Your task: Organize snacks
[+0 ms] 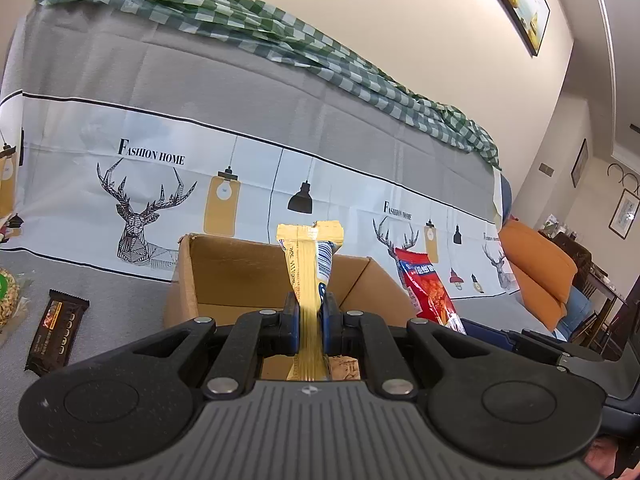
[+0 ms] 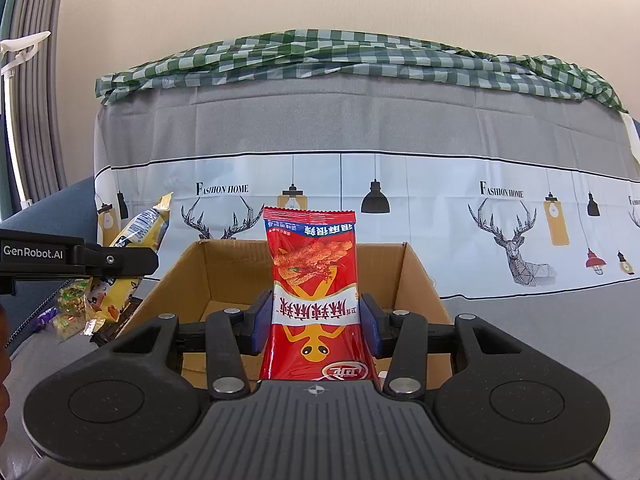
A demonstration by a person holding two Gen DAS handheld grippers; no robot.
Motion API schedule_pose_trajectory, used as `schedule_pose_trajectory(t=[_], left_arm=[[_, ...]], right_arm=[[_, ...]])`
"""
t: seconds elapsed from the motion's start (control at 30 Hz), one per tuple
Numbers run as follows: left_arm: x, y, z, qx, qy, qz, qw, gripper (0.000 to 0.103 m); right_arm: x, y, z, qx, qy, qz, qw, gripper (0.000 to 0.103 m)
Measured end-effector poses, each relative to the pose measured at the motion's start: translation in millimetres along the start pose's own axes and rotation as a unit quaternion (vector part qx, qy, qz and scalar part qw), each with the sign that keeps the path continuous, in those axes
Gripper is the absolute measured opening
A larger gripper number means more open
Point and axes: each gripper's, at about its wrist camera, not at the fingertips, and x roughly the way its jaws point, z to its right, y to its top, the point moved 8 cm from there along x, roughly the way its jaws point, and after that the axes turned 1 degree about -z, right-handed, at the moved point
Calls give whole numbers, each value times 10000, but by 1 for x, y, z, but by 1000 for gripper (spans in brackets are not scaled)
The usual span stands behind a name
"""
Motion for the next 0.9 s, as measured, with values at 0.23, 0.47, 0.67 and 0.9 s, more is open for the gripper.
schedule_pose_trajectory(t=[0.23,0.47,0.67,0.9], left_arm=[[-1,0,3,36,-67,17,10000,11],[-1,1,5,56,-112,22,9999,11],[-1,1,7,88,-170,40,9998,11],[-1,-1,16,104,-506,-51,9987,30]], right_arm=[[0,0,-1,-7,-5,3,10000,47],[1,-1,0,-49,32,-15,10000,47],[2,0,1,-67,45,-17,10000,47],[3,-1,1,-76,64,-83,9999,50]])
